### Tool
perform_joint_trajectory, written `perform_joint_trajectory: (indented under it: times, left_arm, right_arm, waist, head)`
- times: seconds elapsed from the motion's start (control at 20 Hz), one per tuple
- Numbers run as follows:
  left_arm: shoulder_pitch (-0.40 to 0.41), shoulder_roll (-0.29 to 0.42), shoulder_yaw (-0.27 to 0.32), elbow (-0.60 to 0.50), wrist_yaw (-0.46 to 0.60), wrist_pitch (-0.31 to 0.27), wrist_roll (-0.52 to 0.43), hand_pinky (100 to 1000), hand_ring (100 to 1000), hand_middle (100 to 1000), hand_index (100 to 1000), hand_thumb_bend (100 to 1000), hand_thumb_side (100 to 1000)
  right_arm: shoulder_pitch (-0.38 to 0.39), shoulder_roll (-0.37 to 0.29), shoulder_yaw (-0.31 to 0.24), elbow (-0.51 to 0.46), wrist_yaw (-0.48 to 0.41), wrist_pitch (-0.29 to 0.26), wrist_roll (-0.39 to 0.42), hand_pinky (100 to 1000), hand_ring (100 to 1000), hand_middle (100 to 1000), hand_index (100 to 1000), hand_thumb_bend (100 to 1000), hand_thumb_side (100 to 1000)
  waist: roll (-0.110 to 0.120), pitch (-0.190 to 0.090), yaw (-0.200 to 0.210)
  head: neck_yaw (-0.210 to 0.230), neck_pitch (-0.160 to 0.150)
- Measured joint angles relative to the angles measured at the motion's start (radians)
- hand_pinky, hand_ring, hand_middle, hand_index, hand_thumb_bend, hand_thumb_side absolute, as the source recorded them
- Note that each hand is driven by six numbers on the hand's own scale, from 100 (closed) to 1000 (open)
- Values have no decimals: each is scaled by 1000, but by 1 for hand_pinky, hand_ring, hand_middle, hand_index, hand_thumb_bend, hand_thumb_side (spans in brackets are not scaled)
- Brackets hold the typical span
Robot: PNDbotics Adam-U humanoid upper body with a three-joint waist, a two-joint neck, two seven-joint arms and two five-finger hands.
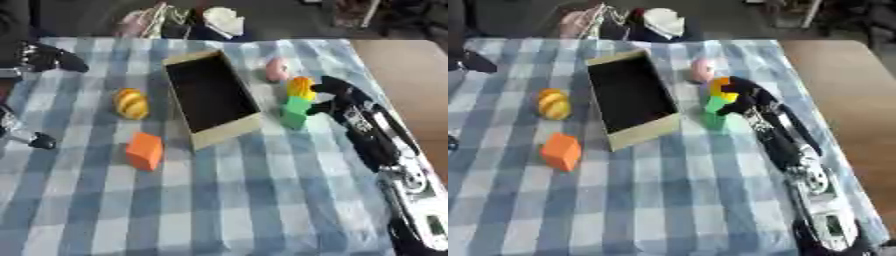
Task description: Pick up objects on the table and place them in the box.
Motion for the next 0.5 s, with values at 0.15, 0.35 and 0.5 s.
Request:
perform_joint_trajectory:
  times: [0.15, 0.35, 0.5]
  left_arm:
    - [-34, -32, -40, 36, -48, -7, 7, 833, 819, 869, 990, 766, 800]
    - [-62, -72, -70, 77, -95, -18, 18, 833, 819, 870, 992, 750, 754]
    - [-79, -100, -82, 96, -122, -27, 27, 833, 819, 869, 990, 742, 765]
  right_arm:
    - [0, 0, 3, 0, 0, -1, 2, 868, 664, 826, 922, 100, 733]
    - [0, 0, 5, 2, 0, -1, 2, 868, 665, 826, 922, 100, 735]
    - [0, 0, 5, 2, 0, -1, 2, 868, 665, 826, 922, 100, 736]
  waist:
    - [0, 0, -5]
    - [0, 0, -6]
    - [0, 0, -6]
  head:
    - [2, 0]
    - [2, 0]
    - [2, 0]
